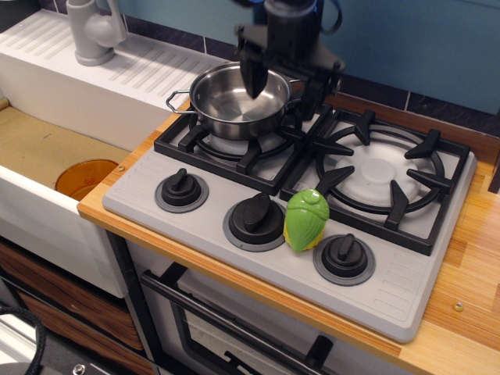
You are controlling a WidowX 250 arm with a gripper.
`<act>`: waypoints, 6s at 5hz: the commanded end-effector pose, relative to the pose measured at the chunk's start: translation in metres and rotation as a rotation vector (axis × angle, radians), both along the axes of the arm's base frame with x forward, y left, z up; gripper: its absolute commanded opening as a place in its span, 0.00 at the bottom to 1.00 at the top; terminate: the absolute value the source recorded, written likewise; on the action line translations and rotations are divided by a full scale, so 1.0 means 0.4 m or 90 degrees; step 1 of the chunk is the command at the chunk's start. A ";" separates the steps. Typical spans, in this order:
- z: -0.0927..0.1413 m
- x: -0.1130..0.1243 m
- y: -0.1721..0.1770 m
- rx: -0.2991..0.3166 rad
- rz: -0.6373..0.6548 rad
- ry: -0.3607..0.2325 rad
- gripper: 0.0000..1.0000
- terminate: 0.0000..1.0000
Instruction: Put pot or pan on stove and put corncob in pot or pan
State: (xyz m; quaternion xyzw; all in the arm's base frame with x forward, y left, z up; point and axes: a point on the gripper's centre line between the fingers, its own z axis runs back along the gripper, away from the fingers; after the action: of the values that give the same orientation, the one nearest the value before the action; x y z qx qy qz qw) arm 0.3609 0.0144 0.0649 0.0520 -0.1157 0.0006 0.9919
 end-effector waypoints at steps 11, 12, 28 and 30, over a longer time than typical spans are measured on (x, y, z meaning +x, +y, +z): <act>0.164 -0.020 -0.311 0.054 0.120 -0.047 0.00 0.00; 0.131 -0.007 -0.344 0.054 0.126 -0.067 0.00 0.00; 0.130 -0.158 -0.237 0.097 0.100 -0.062 1.00 0.00; 0.074 -0.192 -0.219 0.094 0.094 -0.094 1.00 0.00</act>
State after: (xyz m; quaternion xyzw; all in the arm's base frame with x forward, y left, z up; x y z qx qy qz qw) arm 0.2763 -0.0698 0.0799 0.1450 -0.1597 0.0663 0.9742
